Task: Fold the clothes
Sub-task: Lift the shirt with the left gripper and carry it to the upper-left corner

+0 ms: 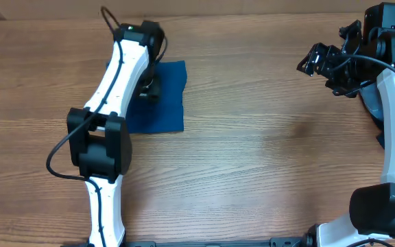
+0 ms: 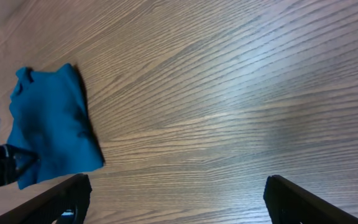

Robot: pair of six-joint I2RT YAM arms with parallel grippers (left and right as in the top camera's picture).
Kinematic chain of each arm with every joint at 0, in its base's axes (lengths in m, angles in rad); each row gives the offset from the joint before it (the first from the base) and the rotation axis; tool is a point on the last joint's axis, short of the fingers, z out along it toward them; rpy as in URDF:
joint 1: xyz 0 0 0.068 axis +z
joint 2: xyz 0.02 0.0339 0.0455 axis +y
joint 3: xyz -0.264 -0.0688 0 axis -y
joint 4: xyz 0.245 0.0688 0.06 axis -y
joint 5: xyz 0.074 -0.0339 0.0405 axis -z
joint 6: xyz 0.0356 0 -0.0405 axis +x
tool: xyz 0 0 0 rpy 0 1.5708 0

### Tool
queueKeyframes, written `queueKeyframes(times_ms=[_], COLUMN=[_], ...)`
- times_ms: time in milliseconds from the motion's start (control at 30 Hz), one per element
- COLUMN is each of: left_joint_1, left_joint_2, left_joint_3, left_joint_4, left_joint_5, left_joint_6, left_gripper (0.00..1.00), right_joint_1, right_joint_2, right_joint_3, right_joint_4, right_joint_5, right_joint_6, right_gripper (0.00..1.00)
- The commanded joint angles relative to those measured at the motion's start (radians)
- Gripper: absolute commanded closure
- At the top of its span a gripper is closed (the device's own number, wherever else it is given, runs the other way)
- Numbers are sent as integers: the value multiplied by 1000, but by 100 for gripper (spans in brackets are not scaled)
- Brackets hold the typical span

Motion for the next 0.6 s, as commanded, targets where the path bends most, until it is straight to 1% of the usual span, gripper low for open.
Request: queueKeyframes(times_ms=[0, 100, 200, 300, 467, 567], left_joint_1=[-63, -103, -131, -163, -208, -230], left_joint_2=[-14, -14, -14, -13, -13, -4], left_joint_3=[72, 72, 72, 69, 68, 62], left_joint_4=[-16, -13, -5, 35, 80, 115], left_joint_5=[73, 75, 76, 66, 0, -96], left_joint_6=[-28, -24, -33, -51, -103, -129], left_gripper=[29, 26, 27, 26, 24, 23], right_joint_1=[3, 3, 3, 2, 3, 3], right_joint_2=[-10, -10, -10, -10, -10, -10], right_joint_3=[29, 29, 29, 29, 29, 29], right_joint_4=[3, 4, 5, 5, 5, 7], right_joint_5=[-5, -5, 0, 41, 40, 39], right_joint_6=[-4, -5, -12, -12, -11, -11], right_gripper=[7, 6, 6, 6, 6, 6])
